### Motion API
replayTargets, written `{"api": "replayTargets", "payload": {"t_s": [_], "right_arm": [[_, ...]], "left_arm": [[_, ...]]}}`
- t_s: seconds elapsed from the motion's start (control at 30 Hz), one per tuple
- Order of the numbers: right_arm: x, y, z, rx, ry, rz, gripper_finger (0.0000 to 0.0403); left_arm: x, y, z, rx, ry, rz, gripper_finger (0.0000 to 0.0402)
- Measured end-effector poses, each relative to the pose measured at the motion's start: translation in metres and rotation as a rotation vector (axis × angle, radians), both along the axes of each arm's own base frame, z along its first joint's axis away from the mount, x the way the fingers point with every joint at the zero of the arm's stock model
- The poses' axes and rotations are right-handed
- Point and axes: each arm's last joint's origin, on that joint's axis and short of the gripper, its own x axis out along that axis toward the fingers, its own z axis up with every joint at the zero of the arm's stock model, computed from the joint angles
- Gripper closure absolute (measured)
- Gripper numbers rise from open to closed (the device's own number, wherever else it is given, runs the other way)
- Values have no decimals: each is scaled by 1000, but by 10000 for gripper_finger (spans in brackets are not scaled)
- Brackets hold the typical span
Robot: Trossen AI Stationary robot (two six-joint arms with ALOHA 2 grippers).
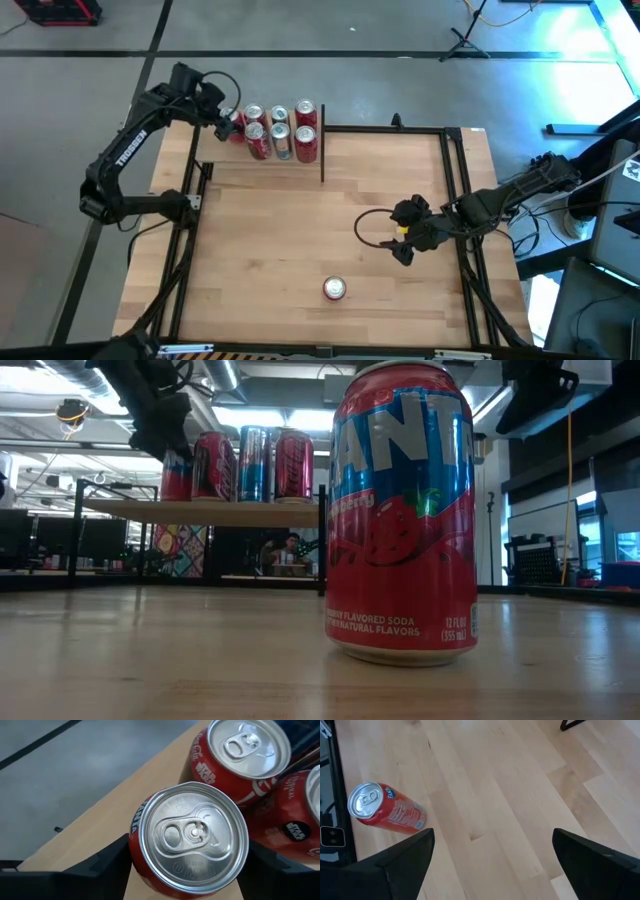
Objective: Place canned beverage on shelf
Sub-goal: Put the top orange soda can on the shelf
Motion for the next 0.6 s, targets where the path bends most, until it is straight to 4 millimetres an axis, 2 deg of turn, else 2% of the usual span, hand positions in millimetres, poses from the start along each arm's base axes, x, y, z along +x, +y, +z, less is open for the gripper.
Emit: {"api": "replayTargets", "payload": {"t_s": [0.33, 0.6], "right_arm": [[0, 0, 0, -3, 0, 2, 11], [0, 0, 0, 4, -3, -8, 11]], "left_arm": [[-1, 1, 0, 16, 41, 42, 91], [-1, 0, 0, 16, 45, 45, 70]]}}
